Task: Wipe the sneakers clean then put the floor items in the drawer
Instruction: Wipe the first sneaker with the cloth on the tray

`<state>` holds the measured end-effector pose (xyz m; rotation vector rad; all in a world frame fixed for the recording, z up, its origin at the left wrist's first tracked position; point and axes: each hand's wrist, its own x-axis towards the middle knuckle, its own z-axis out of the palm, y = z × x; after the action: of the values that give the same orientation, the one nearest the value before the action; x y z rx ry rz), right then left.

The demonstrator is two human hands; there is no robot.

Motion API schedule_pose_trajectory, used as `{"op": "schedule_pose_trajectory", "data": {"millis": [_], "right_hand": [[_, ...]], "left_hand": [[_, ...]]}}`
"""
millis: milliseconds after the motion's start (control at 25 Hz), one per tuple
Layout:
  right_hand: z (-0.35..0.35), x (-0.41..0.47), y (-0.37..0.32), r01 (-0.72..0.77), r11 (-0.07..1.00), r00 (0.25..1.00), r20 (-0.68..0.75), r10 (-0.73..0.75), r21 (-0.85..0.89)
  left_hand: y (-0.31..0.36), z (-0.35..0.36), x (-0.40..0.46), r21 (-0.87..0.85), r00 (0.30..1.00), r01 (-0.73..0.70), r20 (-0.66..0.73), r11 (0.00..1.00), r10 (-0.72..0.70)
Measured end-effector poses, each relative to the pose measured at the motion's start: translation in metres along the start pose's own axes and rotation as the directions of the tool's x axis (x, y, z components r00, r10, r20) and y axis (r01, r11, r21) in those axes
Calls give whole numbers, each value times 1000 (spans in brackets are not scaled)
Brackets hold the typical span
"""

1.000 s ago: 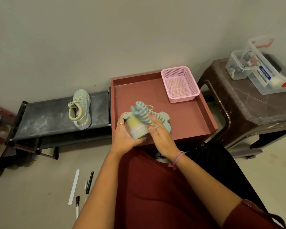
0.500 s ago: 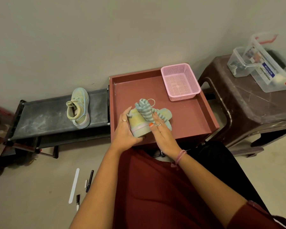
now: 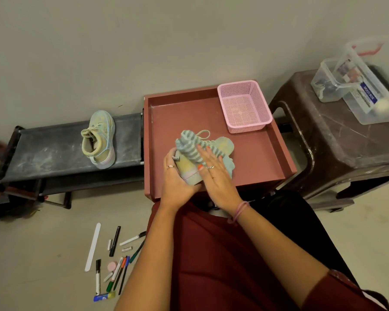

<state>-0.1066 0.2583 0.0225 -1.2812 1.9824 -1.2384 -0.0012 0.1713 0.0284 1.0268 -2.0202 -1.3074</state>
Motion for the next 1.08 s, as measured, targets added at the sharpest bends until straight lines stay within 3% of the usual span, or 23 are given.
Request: {"op": "schedule_pose_trajectory", "data": {"millis": [120,200,320,440,480,520,600,720,800,960,1000,1080], "right_hand": [[-24,38,29,-255,965,959,-110,260,52],[-24,36,22,-265,959,956,-102,275,100],[-12,-12,-9,-43,994,999,31,40,102],[-20,-34,3,316,930,944,156,-290,-189],[-25,-27,15,372,894,926,173,-337,-251],[-29,-19,26,357,900,932,164,-325,-248],[-32,-1,48,108,987,994,44,-103,-122],[-39,22,63,-214,976,971,-102,216,31],[-30,16,44,-192,981,980,-56,192,12],[1,-25,6,108,993,981,164,-99,-50],[-1,-23,13,137,988,981,146,-126,-70],[-12,-4,41,13,995,1000,28,-11,-96]], "left_hand": [[5,9,-4,25,999,-27,-32,999,28],[8,12,-3,16,999,-26,-36,1000,27],[8,10,4,-34,999,-23,-41,999,22],[-1,9,6,-88,1000,-11,-8,996,10],[-2,9,5,-100,1000,0,-8,995,-1],[-1,8,4,-97,1000,8,-11,995,-9],[1,7,2,-50,1000,0,-30,999,-1],[1,4,4,9,999,-45,4,999,45],[-5,-2,10,42,997,-72,28,996,71],[-20,-12,16,-9,994,-62,89,998,63],[-22,-13,15,11,995,-55,88,998,54],[-25,-15,14,62,996,-49,81,997,44]]}}
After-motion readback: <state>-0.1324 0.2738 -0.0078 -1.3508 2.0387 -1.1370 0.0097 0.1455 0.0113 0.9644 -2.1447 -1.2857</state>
